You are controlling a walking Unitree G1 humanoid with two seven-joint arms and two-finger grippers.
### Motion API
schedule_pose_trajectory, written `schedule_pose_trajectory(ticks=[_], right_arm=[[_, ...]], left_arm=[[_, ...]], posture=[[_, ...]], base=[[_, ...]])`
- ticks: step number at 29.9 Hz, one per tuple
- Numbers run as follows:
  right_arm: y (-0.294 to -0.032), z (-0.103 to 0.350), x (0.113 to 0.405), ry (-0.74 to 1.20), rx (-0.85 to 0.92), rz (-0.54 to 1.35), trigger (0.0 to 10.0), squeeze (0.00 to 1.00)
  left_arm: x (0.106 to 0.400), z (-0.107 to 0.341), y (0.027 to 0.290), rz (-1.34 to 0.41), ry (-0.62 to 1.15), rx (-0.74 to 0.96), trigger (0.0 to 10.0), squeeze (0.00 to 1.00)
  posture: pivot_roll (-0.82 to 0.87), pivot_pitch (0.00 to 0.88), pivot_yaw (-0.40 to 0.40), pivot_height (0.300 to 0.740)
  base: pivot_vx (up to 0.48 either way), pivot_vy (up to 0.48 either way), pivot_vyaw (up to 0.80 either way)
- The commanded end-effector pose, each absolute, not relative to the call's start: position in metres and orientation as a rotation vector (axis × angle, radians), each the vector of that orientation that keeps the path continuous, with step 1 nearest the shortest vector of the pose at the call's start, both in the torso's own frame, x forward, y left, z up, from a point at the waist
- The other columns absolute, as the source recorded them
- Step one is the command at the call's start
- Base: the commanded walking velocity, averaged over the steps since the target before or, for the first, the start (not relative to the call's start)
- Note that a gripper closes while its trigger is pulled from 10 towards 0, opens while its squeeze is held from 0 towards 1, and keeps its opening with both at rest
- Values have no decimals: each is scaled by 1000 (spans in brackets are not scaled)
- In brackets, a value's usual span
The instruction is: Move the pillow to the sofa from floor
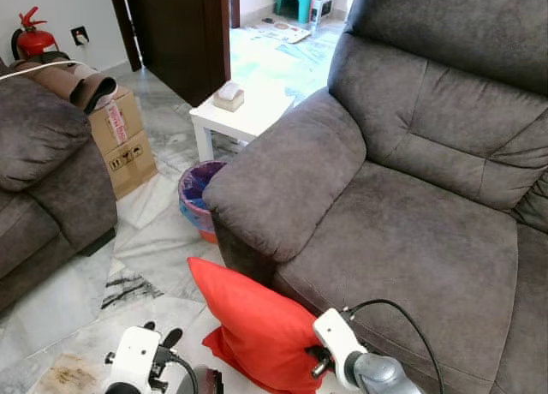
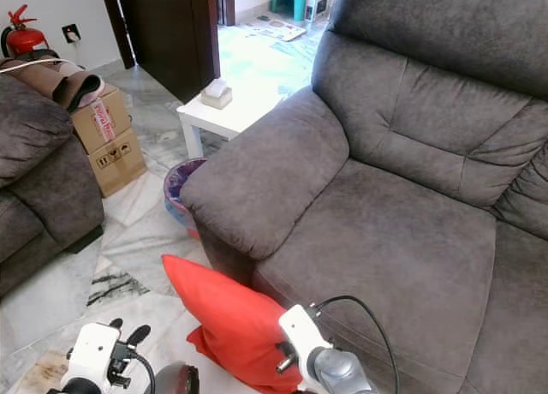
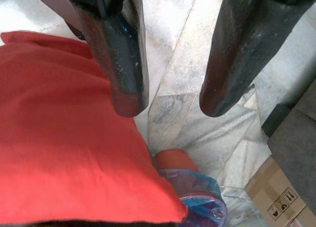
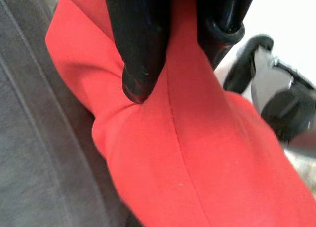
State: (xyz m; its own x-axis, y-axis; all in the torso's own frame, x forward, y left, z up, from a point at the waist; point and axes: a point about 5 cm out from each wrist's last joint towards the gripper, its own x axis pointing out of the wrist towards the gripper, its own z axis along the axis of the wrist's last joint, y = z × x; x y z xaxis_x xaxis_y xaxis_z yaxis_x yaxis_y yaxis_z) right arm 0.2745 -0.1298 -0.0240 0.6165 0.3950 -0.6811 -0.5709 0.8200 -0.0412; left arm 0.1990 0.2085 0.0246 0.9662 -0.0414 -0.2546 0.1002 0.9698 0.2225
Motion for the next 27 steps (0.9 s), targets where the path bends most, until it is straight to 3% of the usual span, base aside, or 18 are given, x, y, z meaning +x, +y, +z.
schedule_pose_trajectory(ticks=[1,3,4,5,14,27], right_arm=[[-127,-19,279,654,-229,512,0,0],[-127,-18,280,637,-202,489,0,0],[-127,-17,282,623,-156,458,4118,0],[-126,-16,282,625,-123,453,10000,0],[-136,-5,288,489,91,352,10000,0],[-136,-3,289,439,150,316,10000,0]], left_arm=[[198,22,207,-75,262,239,10000,0],[198,21,207,-79,262,242,10000,0],[199,21,206,-87,261,251,10000,0],[199,21,206,-90,260,255,10000,0],[204,20,204,-70,253,234,10000,0],[208,20,200,-100,244,239,10000,0]], posture=[[225,135,-47,637],[225,133,-49,637],[222,131,-52,637],[222,131,-52,637],[201,121,-59,637],[194,92,-39,722]], base=[[0,0,0],[0,0,0],[0,0,0],[0,0,0],[0,0,0],[0,0,0]])
